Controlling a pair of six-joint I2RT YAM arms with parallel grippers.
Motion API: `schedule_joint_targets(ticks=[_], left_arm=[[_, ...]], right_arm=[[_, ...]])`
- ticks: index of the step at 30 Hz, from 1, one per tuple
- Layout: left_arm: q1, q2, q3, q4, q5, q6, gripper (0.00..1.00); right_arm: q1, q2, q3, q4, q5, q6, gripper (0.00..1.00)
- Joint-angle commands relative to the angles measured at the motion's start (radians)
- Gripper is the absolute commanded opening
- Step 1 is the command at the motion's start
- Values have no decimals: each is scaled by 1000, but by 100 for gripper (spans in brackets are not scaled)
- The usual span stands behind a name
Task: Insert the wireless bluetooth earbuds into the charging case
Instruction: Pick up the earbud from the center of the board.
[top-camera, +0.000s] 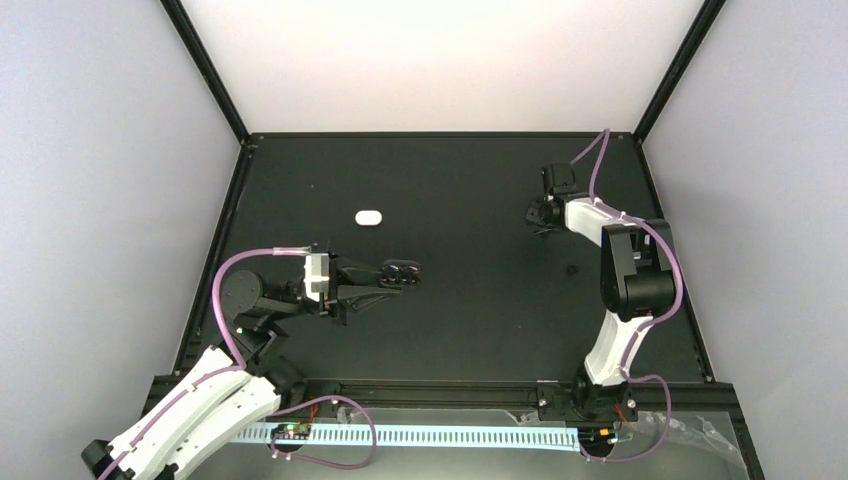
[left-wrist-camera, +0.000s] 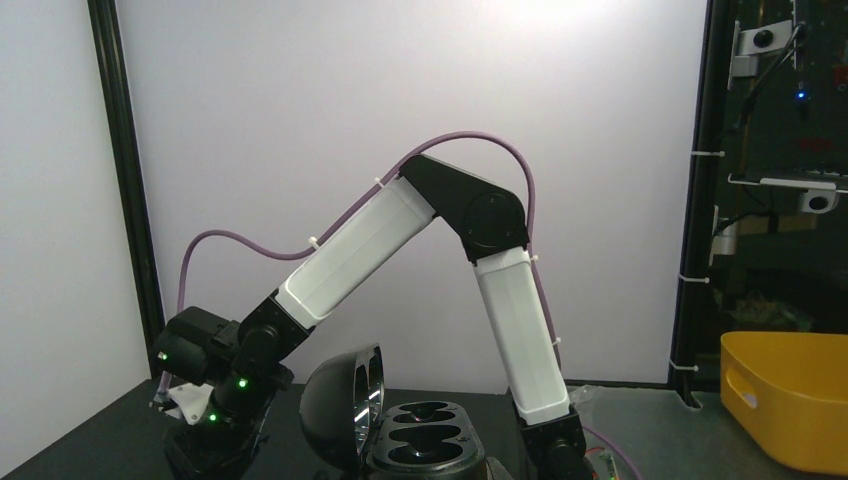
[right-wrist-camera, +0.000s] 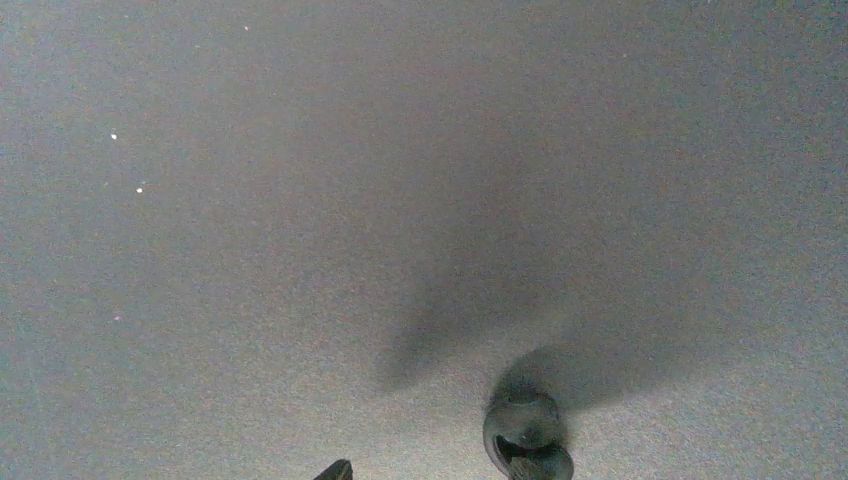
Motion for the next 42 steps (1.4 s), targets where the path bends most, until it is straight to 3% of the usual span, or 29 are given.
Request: schedule_joint_targets(ticks=[1,23,42], left_arm=[[-2,-11,2,23,-2,1,1],[-2,-12,2,23,-1,-1,2],[-2,-22,2,25,-4,-3,2]], right_arm=[[2,19,16,-19,30,-11,40],[-22,30,18,-47,49,-28,34],[-41,26,20,-63,70,-41,24]])
